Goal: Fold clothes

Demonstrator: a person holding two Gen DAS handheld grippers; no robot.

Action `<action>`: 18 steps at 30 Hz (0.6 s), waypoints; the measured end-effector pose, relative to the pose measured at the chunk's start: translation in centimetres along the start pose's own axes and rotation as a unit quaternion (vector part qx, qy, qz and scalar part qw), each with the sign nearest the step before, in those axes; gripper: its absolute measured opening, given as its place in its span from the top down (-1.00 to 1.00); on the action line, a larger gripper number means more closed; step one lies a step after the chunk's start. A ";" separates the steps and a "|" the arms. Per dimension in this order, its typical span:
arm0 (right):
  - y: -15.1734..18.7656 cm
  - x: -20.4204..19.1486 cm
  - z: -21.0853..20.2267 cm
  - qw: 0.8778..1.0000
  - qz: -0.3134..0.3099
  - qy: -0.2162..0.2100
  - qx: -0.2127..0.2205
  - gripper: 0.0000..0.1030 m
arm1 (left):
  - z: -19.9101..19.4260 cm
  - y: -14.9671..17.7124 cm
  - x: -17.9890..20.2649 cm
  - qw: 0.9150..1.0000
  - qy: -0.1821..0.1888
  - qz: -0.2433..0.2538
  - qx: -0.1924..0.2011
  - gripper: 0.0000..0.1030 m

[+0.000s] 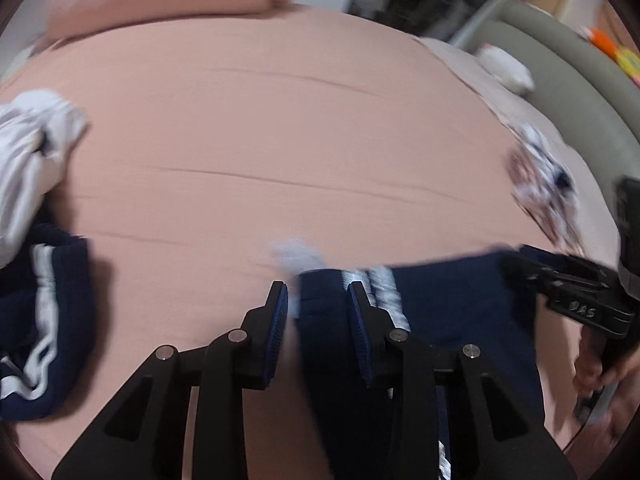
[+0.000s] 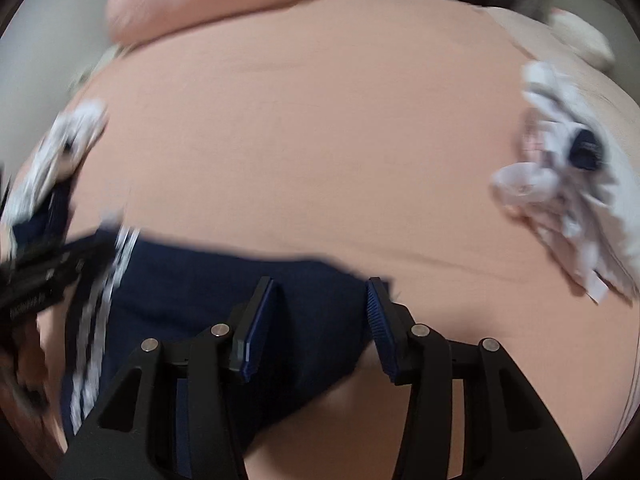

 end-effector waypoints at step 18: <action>-3.5 0.1 -3.2 0.998 0.006 0.039 0.043 0.07 | 0.8 1.1 2.4 0.997 -0.046 0.059 -0.026 0.37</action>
Point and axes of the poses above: each gripper's, at about its wrist camera, not at the fingertips, and z roughly the way its jaws point, x to its right, y to its underside, the point moved 7 cm from there along z, roughly the way its jaws point, and after that the axes turned 5 degrees about -x, right-handed, at the moved point
